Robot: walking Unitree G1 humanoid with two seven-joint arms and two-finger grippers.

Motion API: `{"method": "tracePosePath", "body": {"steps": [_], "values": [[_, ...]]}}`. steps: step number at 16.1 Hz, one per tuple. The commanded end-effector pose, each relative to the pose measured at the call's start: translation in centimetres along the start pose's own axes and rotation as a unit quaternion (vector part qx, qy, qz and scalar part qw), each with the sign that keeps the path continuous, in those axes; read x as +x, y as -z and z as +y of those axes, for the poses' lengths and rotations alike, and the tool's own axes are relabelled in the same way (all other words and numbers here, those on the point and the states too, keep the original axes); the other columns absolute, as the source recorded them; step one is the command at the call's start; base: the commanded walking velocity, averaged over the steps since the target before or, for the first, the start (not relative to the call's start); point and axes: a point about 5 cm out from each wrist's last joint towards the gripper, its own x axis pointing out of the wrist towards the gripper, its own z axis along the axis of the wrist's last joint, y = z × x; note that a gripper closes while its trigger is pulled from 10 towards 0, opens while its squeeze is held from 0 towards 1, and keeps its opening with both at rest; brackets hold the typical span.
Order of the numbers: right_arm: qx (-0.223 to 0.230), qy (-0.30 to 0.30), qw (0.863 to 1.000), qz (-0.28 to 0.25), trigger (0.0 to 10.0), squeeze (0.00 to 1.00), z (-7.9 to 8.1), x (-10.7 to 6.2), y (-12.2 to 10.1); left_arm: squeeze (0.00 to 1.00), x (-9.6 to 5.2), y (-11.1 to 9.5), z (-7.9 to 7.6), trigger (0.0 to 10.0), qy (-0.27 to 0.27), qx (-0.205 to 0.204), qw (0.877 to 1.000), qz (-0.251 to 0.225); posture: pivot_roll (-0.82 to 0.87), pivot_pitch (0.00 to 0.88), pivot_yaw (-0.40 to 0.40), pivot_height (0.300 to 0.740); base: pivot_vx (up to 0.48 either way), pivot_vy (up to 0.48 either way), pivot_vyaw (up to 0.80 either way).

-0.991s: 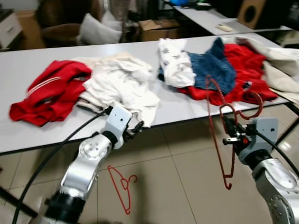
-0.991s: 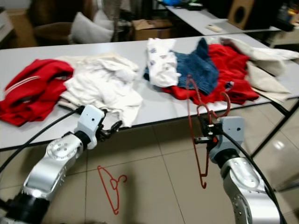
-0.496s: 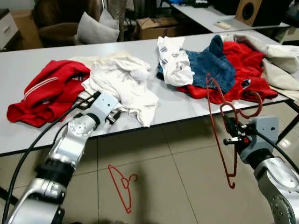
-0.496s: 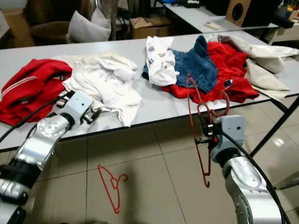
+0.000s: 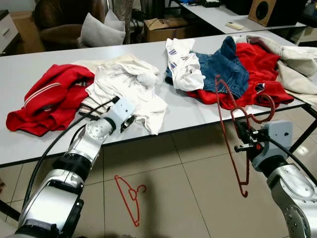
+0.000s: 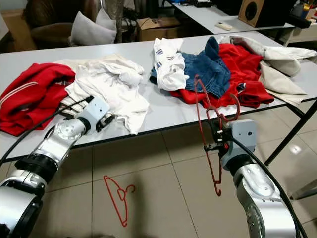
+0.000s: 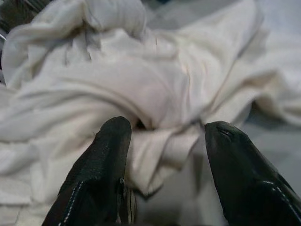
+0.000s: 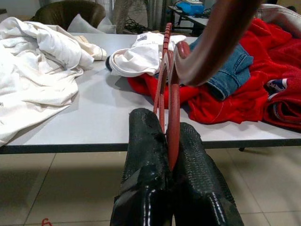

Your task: Hang hanger

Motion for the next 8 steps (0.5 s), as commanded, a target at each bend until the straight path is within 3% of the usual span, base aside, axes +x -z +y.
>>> {"method": "tracePosePath", "body": {"steps": [1,5,8], "values": [[-0.008,-0.015,1.000,-0.002,10.0,0.00,0.40,-0.05,-0.36,0.00,0.21,-0.26,0.28,0.0,-0.006,0.022,1.000,0.002,-0.24,0.000,0.031,0.710,0.000,0.000,0.00],[-0.024,-0.030,0.999,0.013,10.0,0.00,0.78,-0.06,0.00,0.00,0.50,-0.05,0.33,0.0,-0.022,0.035,0.999,0.008,-0.24,0.000,0.027,0.710,0.000,0.000,0.00],[-0.021,-0.005,1.000,-0.008,10.0,0.00,0.28,-0.01,-0.60,0.00,0.57,0.22,0.49,0.0,-0.032,0.047,0.998,0.020,-0.25,0.000,0.027,0.710,0.000,0.000,0.00]]}}
